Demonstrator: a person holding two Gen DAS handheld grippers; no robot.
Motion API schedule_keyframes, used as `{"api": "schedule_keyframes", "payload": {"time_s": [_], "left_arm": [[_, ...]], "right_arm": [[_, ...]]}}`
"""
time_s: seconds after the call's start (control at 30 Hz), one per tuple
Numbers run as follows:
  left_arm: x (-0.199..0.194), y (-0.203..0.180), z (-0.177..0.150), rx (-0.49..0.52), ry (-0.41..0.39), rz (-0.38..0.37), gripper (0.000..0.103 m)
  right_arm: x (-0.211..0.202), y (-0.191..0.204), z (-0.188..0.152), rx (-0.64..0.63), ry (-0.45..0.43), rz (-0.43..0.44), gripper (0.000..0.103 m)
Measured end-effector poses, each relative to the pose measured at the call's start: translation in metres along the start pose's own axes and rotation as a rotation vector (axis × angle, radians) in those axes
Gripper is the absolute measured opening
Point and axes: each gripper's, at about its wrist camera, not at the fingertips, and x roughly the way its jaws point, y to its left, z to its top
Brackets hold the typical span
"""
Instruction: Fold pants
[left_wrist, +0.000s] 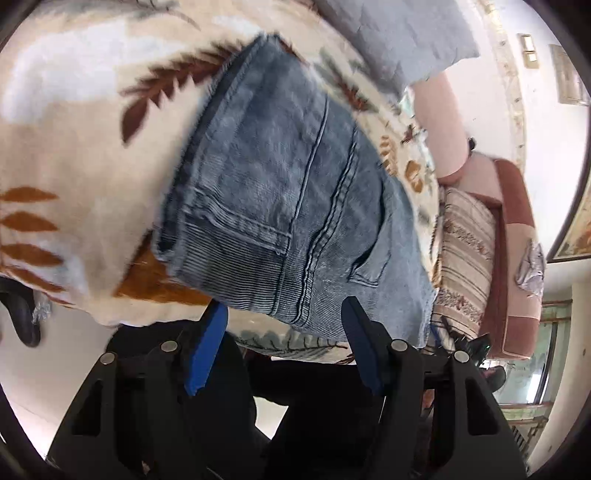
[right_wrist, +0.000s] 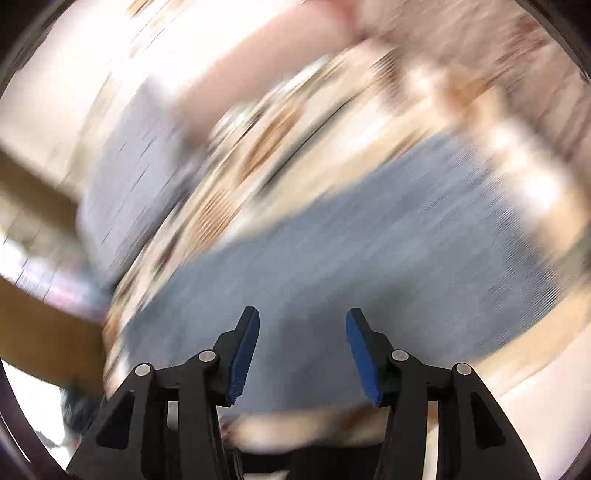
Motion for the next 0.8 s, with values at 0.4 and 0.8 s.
{"api": "schedule_keyframes", "payload": {"time_s": [0.4,0.8], "left_arm": [[0.019,-0.028,0.004,-0.022,-0.042,0.131,0.062],[-0.004,-0.088,-0.032,0.322,0.001,0.207,0.061]], "right_arm": [[0.051,-0.03,0.102,-0.153,-0.045,-0.235,0.006],[-0.013,-0.058,0.073,-0.082,-0.155,-0.173,0.064]]}}
